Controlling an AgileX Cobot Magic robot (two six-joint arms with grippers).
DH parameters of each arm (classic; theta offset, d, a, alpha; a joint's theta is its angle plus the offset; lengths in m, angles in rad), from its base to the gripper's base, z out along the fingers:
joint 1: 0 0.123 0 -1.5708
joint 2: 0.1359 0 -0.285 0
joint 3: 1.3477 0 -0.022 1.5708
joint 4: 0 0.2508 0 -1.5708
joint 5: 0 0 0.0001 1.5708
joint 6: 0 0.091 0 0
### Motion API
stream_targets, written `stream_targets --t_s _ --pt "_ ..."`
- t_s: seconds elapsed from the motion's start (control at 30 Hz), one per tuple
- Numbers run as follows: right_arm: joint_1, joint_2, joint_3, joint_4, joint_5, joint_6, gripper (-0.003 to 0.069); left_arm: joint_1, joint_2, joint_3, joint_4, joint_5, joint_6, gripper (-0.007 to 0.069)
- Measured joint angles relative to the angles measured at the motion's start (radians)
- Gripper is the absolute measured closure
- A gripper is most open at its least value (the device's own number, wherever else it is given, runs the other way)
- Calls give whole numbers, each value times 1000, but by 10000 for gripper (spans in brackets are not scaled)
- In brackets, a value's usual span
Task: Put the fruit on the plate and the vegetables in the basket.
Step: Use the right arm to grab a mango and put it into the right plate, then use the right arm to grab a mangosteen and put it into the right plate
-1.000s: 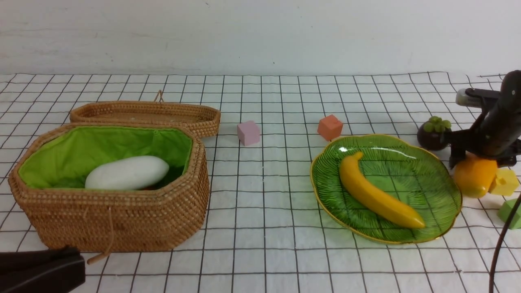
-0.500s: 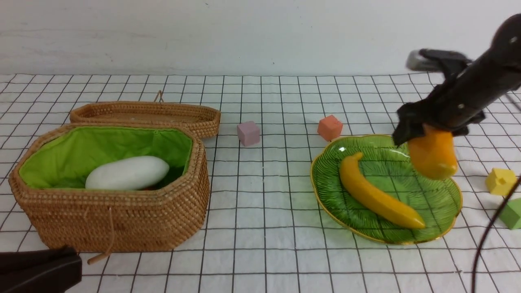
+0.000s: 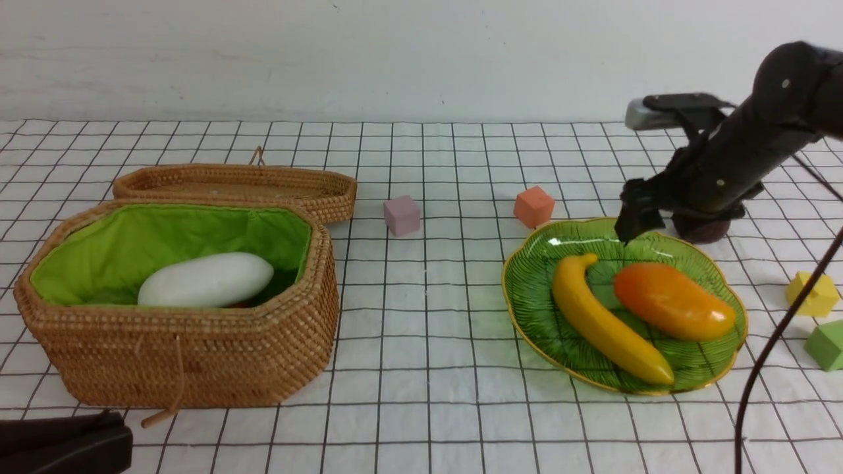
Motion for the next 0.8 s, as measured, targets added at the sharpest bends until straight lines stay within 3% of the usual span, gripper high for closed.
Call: stream_targets --t_s 0.17,0.53,0.8 --pt "-79 24 -88 -109 -52 223 58 0 0 0 0 1 0 620" --pt "-152 325 -371 -125 -30 266 64 0 0 0 18 3 0 617" --pt "-153 411 -432 -112 -55 270 62 0 0 0 18 3 0 617"
